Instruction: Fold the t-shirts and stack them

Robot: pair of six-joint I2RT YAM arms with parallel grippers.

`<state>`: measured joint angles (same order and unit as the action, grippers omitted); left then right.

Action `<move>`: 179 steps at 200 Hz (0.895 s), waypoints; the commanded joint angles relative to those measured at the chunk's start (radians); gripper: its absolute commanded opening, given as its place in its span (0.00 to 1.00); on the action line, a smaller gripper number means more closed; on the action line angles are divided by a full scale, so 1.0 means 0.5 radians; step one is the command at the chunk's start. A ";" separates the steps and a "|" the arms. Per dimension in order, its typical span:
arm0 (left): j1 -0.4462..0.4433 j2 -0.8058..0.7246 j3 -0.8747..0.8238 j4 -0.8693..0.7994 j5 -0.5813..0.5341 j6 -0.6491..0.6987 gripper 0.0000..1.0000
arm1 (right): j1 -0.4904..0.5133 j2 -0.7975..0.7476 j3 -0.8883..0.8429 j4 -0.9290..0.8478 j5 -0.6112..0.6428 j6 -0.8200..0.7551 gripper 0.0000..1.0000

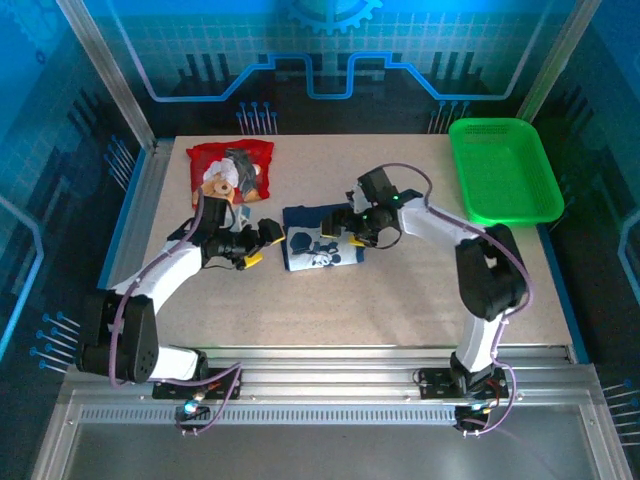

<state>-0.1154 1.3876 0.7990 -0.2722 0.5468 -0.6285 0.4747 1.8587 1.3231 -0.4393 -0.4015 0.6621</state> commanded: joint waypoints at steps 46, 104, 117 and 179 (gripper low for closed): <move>-0.069 0.225 0.021 0.295 -0.113 -0.165 0.99 | -0.159 0.399 0.032 0.097 -0.074 0.122 0.86; -0.160 0.500 0.159 0.337 -0.232 -0.188 0.99 | -0.160 0.333 0.181 -0.050 -0.152 -0.020 0.86; -0.179 0.566 0.200 0.318 -0.268 -0.199 0.99 | -0.156 0.264 0.222 -0.119 -0.157 -0.067 0.87; -0.295 0.837 0.403 0.350 -0.359 -0.301 0.94 | -0.127 -0.145 0.141 -0.265 -0.235 -0.213 0.90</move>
<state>-0.2344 1.7546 0.9321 -0.1047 0.4034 -0.7551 0.4057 1.9099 1.4132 -0.5167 -0.4877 0.6079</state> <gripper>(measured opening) 0.957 0.893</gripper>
